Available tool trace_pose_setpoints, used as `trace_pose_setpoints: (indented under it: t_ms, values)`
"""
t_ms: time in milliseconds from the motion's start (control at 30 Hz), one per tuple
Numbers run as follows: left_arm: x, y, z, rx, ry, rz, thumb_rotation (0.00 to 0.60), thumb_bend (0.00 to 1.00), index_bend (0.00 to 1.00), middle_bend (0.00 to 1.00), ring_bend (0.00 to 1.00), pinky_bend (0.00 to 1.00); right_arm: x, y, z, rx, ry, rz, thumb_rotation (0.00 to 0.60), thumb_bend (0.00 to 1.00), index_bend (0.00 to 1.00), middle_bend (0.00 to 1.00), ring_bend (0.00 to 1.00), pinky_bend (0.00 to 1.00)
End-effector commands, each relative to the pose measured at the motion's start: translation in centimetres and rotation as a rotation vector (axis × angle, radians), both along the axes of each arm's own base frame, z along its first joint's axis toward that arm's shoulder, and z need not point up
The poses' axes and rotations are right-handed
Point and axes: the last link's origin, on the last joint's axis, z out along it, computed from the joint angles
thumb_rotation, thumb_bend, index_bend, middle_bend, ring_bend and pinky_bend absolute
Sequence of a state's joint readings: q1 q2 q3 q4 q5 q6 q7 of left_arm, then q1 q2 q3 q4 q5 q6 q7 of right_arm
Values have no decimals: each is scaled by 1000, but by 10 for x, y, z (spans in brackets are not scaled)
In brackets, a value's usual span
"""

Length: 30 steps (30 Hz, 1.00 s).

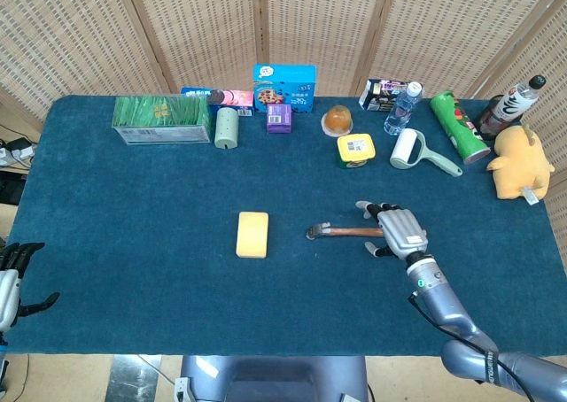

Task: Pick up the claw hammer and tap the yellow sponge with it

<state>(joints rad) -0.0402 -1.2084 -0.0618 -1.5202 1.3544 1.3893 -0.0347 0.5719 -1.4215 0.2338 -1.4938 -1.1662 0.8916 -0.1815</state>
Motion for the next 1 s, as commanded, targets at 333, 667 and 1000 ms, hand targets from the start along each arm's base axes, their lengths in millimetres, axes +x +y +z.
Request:
trace_pose_setpoints:
  t_ms: [333,667,1000]
  values:
    - [-10,0,3,6,-4,23,600,201,150,161,76,93,-5,-17,-30,40,47,-45,600,342,290,364,285,303]
    - [-14,-3,7,16,-6,32,600,202,150,160,76,93,-5,-23,-45,30,49,-50,600,344,459,491,463,429]
    - [-23,-16,16,50,-7,64,600,202,151,160,76,93,14,-36,-63,-29,-31,-2,600,347,795,894,978,909]
